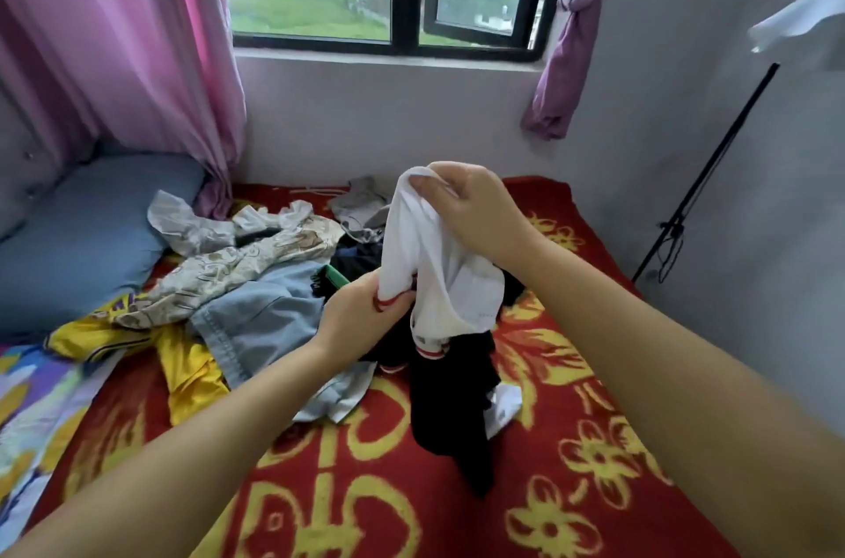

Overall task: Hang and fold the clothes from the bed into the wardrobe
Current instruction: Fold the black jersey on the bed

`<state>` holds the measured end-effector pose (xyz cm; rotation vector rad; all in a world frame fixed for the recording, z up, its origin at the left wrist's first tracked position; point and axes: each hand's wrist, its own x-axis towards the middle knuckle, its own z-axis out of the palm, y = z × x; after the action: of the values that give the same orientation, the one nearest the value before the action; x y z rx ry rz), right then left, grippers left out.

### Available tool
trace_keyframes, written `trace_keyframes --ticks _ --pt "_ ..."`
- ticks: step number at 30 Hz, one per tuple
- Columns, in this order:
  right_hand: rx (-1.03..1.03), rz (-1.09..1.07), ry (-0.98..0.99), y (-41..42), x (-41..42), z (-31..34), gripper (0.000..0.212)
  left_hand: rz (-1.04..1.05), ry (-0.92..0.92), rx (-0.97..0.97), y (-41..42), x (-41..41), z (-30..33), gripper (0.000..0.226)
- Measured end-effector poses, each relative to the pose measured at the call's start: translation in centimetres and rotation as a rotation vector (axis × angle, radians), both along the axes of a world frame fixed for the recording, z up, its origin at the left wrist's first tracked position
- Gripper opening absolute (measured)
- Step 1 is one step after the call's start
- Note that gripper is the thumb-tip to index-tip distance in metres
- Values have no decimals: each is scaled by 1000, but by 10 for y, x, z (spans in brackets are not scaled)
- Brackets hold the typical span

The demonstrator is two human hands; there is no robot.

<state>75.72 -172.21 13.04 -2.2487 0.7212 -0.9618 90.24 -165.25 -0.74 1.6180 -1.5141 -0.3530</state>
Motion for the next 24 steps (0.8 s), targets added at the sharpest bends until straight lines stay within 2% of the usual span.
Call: trace_keyframes --ticks 2,7,10,15,20,22,24 --pt "-13 -9 -45 -2 -5 20 46 -5 10 -53 -4 -2 5 8" --pt "-29 -156 -97 -13 -29 31 46 77 286 -182 -12 3 33 21" --pt "10 -292 -68 -27 -56 19 50 52 371 -184 -15 16 48 16" --pt "62 -453 9 -43 -95 -14 50 -79 272 -94 -13 26 66 11" --pt "36 -527 -110 -53 -112 -8 44 -157 216 20 -6 25 65 14" --pt "17 -554 -19 -57 -112 0 41 -136 230 -25 -6 19 73 15" --pt "41 -596 196 -59 -108 5 27 -137 273 -49 -7 11 90 13"
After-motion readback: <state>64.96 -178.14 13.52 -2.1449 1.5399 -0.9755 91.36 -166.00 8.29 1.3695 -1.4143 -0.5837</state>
